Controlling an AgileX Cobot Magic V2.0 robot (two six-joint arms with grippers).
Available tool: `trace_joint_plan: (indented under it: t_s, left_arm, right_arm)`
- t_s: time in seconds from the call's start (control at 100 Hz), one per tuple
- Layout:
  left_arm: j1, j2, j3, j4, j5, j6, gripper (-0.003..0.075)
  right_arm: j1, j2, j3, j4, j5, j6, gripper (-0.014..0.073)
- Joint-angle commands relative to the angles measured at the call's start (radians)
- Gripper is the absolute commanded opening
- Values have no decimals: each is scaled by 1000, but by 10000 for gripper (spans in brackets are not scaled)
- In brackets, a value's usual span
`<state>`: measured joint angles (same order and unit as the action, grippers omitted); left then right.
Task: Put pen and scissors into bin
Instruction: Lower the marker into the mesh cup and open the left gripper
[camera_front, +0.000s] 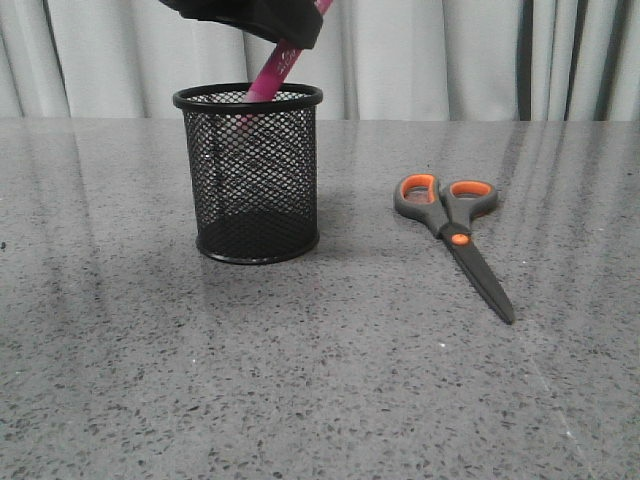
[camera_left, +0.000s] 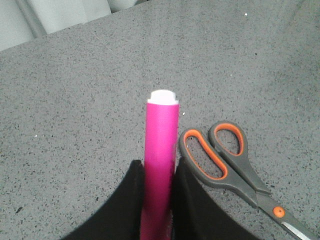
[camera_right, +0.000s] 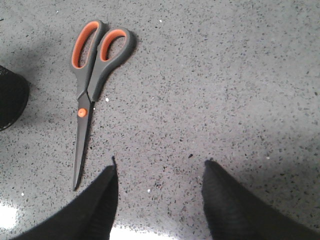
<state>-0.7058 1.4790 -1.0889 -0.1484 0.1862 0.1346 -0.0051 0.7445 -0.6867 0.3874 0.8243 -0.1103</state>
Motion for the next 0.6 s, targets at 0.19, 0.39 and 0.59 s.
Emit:
trace_joint_plan:
  t_s: [0.19,0.39,0.59]
  left_arm:
    - [-6,-31,-23,14,-35,-3,-20]
    - [-6,-31,-23,14,-29,-3,-19]
    - [-6,-31,-23,10,-29,-3,-18]
  right_arm:
    - [0,5,-33,8,-40,-9,344]
    - [0,5,-33,8,-38,-9,344]
    - [0,5,-33,8,-36,-9,344]
